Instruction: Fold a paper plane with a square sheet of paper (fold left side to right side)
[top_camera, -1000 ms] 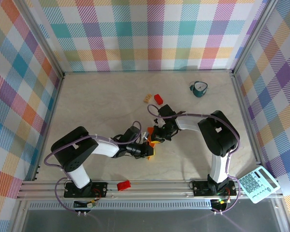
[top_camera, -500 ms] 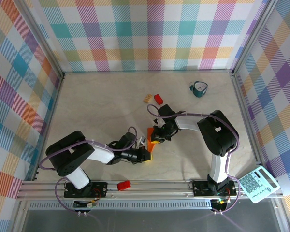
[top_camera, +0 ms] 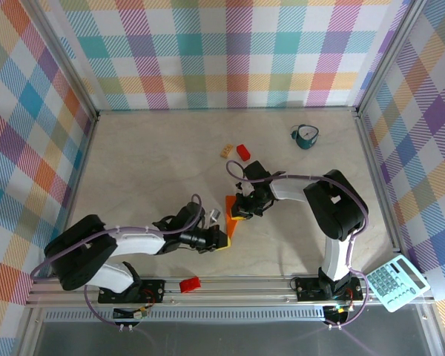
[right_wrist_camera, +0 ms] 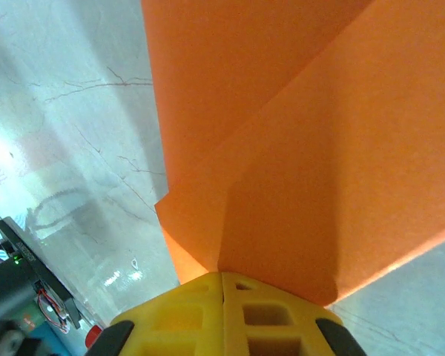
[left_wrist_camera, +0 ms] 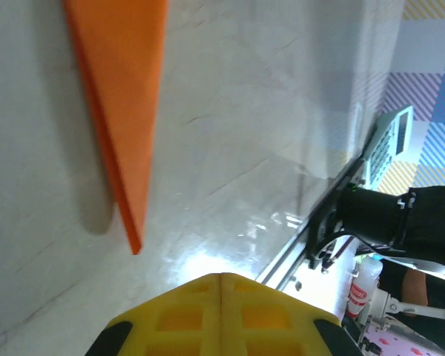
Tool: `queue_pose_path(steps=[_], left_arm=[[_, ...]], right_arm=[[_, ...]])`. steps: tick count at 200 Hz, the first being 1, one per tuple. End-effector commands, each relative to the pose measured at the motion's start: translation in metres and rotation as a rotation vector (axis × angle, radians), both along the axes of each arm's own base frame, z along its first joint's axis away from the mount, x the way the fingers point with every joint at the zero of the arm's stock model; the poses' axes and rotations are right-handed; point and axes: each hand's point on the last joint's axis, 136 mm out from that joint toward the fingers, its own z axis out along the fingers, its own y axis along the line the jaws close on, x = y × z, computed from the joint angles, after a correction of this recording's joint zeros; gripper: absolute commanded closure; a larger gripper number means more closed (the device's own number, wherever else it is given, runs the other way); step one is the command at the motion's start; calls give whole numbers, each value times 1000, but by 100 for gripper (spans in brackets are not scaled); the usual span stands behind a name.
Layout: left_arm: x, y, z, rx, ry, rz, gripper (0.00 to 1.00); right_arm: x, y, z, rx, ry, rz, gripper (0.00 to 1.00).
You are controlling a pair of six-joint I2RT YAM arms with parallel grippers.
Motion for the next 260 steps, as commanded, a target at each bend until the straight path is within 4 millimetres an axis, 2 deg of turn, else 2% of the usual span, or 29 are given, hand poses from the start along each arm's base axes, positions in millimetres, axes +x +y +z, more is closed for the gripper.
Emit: queue_pose_path(steps=[1,52,85,125,155,175,205,229,260], left_arm=[[13,12,3,65,-17,-1,100],[37,-8,4,70,-43,-47,100],[43,-10,-17,132,-21,-64,100],[33,1,-47,195,34,-59,100],[24,9,-57,225,60,-58,100],[18,16,-64,258,74,-66,100],[15,20,-70,275,81,-70,100],[16,21,-70,274,75,-64,100],[16,21,-70,273,72,-62,100]], right_arm=[[1,-7,-11,-41,-10,-28,98],[0,-6,-14,-39,-4,-35,98],[1,-1,-11,-20,-16,-30,98],[10,8,6,29,-59,-30,98],[20,17,31,88,-124,-30,98],[22,15,43,94,-168,-28,98],[12,7,49,98,-182,-27,97],[-2,6,42,100,-158,-27,97],[-16,14,30,95,-124,-12,97]])
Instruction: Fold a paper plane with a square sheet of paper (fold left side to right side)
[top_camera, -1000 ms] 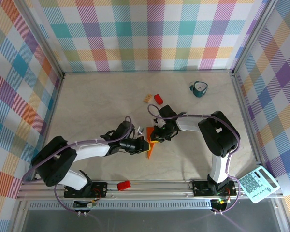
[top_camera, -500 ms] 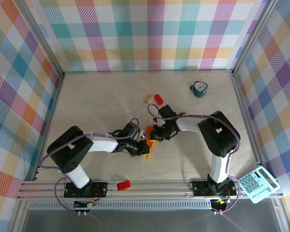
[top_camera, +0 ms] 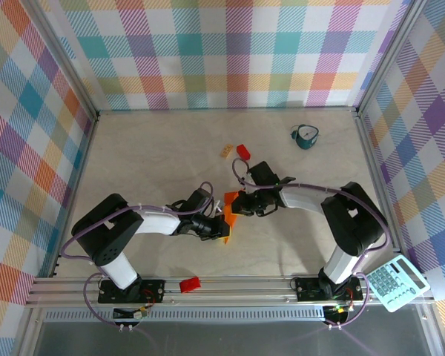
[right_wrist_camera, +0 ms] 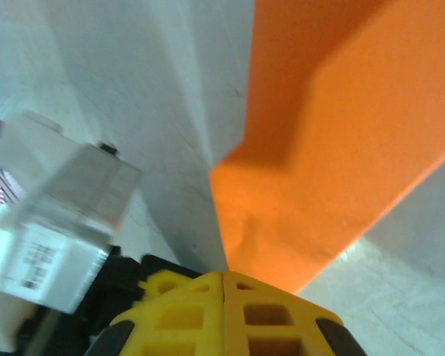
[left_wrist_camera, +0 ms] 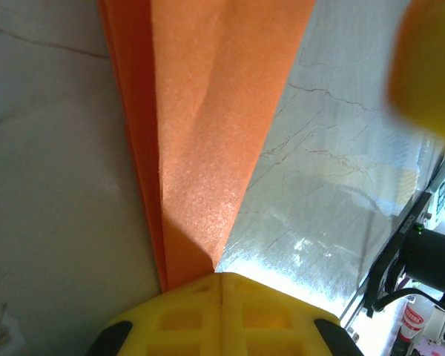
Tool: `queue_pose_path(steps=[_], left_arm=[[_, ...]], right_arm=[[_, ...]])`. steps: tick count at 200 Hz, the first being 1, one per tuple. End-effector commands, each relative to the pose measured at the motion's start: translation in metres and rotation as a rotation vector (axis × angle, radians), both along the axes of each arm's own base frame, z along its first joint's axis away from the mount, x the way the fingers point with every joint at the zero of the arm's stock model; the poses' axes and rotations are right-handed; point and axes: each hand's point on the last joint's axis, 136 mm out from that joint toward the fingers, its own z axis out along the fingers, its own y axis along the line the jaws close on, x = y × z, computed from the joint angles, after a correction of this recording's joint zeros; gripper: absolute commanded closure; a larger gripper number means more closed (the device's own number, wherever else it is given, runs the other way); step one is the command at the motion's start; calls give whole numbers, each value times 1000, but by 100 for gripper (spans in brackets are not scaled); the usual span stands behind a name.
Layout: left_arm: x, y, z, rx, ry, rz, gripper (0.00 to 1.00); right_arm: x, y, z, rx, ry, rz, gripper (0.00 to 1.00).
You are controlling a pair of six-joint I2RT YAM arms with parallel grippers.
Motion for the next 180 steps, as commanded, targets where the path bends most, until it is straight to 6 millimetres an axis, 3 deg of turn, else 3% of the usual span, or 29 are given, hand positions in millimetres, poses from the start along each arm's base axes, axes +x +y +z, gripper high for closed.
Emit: queue_pose_path(steps=[1,92,180], left_arm=[[-21,24,-29,120,68,-2,100],[-23,28,-31,133,77,4,100],[-30,36,-44,162,103,7,100]], right_arm=[[-9,9,-7,6,22,10,97],[-23,4,-44,-77,79,10,97],[14,-6,-44,-81,-18,-3,97]])
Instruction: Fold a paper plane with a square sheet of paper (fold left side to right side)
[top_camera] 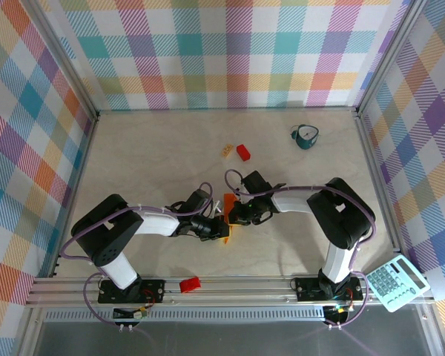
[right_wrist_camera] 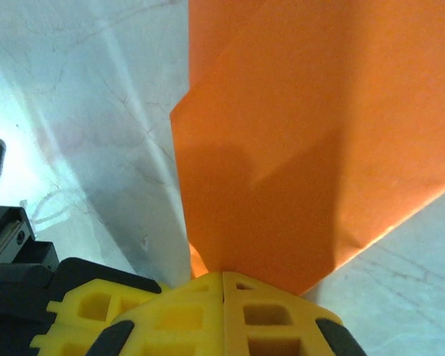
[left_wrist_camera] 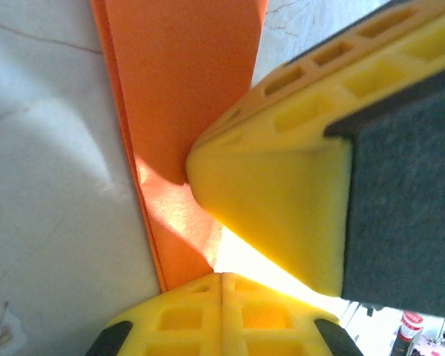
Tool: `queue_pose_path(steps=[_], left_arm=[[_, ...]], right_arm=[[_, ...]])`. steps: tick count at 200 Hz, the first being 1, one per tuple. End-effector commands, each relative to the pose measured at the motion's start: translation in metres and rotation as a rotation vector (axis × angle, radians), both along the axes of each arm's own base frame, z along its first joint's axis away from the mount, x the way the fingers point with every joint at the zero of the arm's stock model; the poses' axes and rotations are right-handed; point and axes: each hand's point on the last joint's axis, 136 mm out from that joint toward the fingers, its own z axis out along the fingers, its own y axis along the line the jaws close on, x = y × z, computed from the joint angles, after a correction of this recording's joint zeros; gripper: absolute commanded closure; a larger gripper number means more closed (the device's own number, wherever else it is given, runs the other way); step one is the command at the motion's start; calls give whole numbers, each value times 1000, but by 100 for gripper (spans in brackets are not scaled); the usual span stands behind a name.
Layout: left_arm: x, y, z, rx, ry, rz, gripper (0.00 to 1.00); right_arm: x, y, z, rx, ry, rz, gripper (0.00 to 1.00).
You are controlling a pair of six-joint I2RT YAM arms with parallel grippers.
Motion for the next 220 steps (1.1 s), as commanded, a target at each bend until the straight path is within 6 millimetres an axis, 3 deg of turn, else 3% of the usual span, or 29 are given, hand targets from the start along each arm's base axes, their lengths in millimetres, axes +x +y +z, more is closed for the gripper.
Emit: queue_pose_path(steps=[1,68,220], left_arm=[[-29,35,-42,173,113,8,100],[-30,35,-43,170,118,11,100],[-32,35,-43,160,125,20,100]], right_arm=[[26,-10,-8,-35,-63,-29,97],[59,-15,-3,-9,-100,-60,97],[133,-57,-13,-18,-119,-187,97]])
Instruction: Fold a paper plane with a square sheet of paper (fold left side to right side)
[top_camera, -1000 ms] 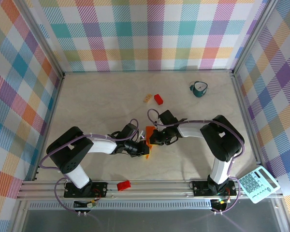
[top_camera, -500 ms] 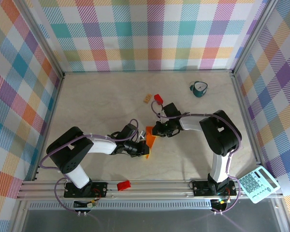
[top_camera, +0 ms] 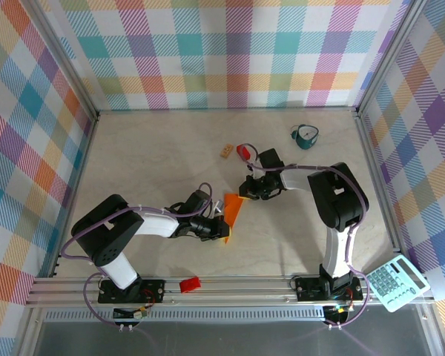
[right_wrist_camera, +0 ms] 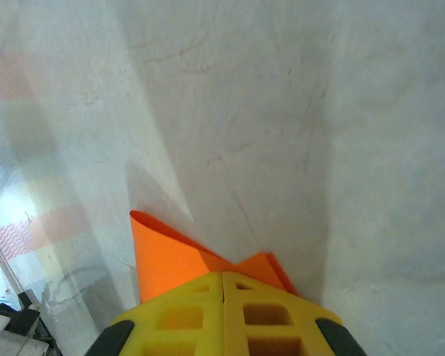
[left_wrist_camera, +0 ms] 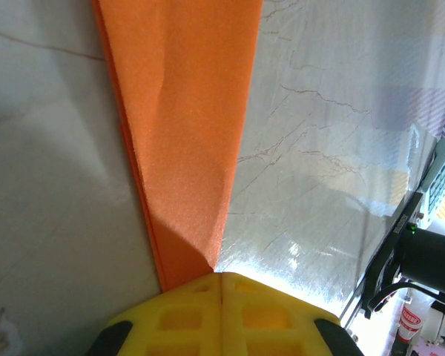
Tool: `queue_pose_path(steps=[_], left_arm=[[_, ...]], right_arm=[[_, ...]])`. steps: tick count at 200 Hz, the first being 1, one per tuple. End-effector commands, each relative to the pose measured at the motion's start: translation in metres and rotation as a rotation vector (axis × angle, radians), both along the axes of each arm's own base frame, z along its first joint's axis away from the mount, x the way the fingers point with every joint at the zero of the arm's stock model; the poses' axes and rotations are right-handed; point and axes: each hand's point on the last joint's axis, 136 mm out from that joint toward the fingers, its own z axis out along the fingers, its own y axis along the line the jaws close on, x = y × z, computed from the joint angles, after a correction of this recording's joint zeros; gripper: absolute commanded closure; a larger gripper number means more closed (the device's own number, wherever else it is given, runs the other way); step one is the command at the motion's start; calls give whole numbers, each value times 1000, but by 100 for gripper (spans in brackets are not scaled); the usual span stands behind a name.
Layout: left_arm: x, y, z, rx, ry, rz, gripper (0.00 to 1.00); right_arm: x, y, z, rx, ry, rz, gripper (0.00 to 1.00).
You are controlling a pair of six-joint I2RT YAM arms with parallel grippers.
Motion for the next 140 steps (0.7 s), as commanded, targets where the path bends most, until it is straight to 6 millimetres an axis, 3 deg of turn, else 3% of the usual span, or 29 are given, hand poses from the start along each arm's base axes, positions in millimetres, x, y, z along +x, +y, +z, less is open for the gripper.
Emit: queue_pose_path(steps=[1,68,140], left_arm=[[-33,36,-44,178,141,14,100],[-31,33,-41,162,133,20,100],[-29,31,-39,144,123,29,100]], right_arm=[[26,-21,-15,-67,-41,-56,97],[43,-22,-12,-41,-45,-70,97],[57,-19,17,-11,-99,-71,96]])
